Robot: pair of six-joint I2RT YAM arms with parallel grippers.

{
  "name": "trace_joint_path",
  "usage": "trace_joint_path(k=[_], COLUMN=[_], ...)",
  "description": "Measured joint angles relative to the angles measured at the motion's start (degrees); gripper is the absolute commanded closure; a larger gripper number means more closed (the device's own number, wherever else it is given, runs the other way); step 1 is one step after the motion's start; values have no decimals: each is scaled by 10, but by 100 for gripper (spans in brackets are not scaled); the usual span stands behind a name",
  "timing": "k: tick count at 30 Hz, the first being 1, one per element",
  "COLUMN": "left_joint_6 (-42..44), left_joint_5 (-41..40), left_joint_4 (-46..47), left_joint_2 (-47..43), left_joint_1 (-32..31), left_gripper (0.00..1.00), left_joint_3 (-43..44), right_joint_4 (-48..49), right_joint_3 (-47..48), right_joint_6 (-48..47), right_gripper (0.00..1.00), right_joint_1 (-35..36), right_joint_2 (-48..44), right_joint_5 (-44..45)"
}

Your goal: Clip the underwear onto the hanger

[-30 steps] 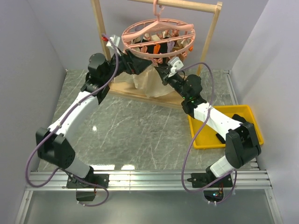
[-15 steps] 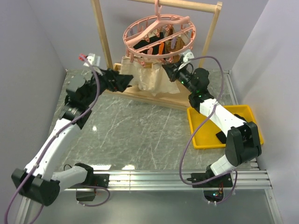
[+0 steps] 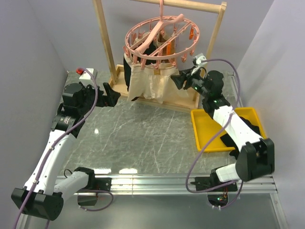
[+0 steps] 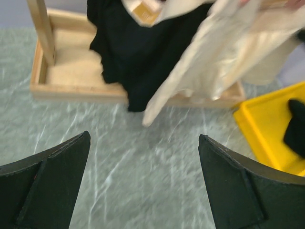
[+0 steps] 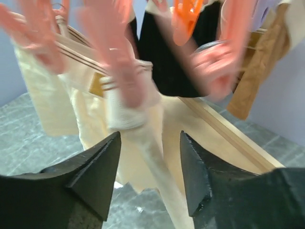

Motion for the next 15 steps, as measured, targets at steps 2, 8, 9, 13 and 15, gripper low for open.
trace_joint_path(k=[2, 8, 9, 13, 15], left_joint_6=[15, 45, 48, 63, 67], left_joint_5=[7, 21, 18, 3, -7], left_joint_4=[-28, -113, -126, -168, -181], left_joint_2=[5, 56, 65, 91, 96], left_joint_1=[6, 19, 20, 21, 22], left_gripper=[1, 1, 1, 1, 1], left_joint_3=[1, 38, 44, 75, 80], right_joint_4=[-15, -75, -88, -160, -200], right_joint_3=[-17, -83, -91, -120, -128], right_joint_6=[-4, -19, -22, -41, -50], right_gripper=[32, 25, 24, 21, 21], right_joint_1=[-4, -23, -27, -44, -53], right_joint_2=[-35, -161, -178, -253, -280], right_joint_5=[0, 0, 0, 0, 2])
